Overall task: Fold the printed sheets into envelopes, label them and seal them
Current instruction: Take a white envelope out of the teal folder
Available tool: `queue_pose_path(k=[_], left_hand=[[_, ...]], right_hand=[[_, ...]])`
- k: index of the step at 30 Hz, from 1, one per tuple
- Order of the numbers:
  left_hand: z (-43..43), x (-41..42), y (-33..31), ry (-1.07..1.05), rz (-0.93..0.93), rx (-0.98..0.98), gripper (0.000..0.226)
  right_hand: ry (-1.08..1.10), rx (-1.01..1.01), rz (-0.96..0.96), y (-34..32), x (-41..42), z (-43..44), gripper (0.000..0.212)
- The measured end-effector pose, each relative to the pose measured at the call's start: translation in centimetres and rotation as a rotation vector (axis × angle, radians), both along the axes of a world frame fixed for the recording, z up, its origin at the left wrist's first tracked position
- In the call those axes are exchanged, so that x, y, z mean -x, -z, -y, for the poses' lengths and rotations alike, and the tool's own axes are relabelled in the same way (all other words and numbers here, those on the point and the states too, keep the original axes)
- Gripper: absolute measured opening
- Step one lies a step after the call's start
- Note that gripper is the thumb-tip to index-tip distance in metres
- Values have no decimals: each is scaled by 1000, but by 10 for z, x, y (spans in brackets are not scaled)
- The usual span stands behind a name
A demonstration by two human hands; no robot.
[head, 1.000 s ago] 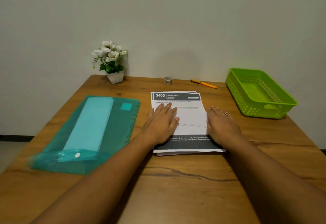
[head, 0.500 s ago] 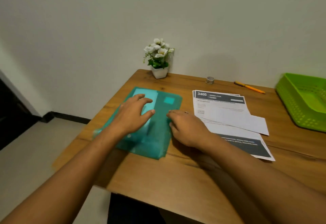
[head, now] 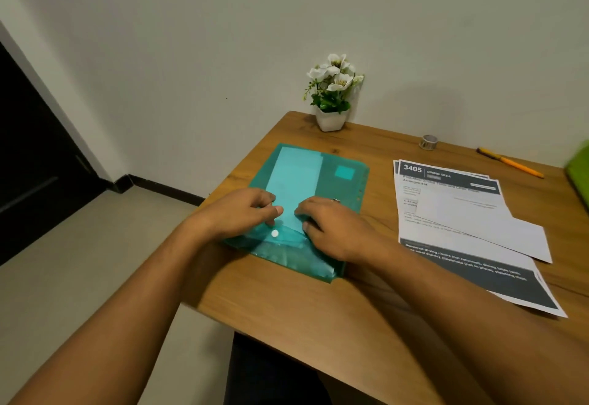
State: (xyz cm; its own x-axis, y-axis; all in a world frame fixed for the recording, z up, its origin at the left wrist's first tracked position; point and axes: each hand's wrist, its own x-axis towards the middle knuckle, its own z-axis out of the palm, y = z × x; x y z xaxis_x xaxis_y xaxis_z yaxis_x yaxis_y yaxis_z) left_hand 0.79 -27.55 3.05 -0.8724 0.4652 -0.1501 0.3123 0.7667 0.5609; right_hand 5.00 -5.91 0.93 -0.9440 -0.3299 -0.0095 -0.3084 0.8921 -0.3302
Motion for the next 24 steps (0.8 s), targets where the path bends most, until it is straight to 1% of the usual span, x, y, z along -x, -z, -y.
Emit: queue_pose_path(k=[5,9,11,12,14,15,17,18,21,22,24], left_hand=[[6,9,-4,50,84,29,41],[10,5,-8,84,190,-11,51],[14,0,-8,112,212,-4,45],[14,-2,-8,134,206,8,38],[18,-4,-3,172,166,75,12],[19,-5,1,191,134,109,22],[21,-8,10,200,75,148,51],[21,-10,12,195,45,150,58],[24,-15,17,192,-23,128,55],[25,-16,18,191,-57,120,53],[25,-19,21,199,-147,132,47]], right_hand=[[-14,9,35,-5,5,-1,35],[-19,3,46,-5,8,-1,40],[-21,4,50,-6,7,-2,43],[-21,6,53,-6,7,-2,46],[-26,0,66,-7,4,-3,55],[-35,-7,76,-7,2,-3,61],[-61,-26,100,-7,0,-4,71],[-76,-44,114,-6,-2,-4,75],[-119,-122,120,-6,-8,-5,92],[-127,-132,114,-6,-10,-5,94],[-139,-117,79,-8,-16,-5,90]])
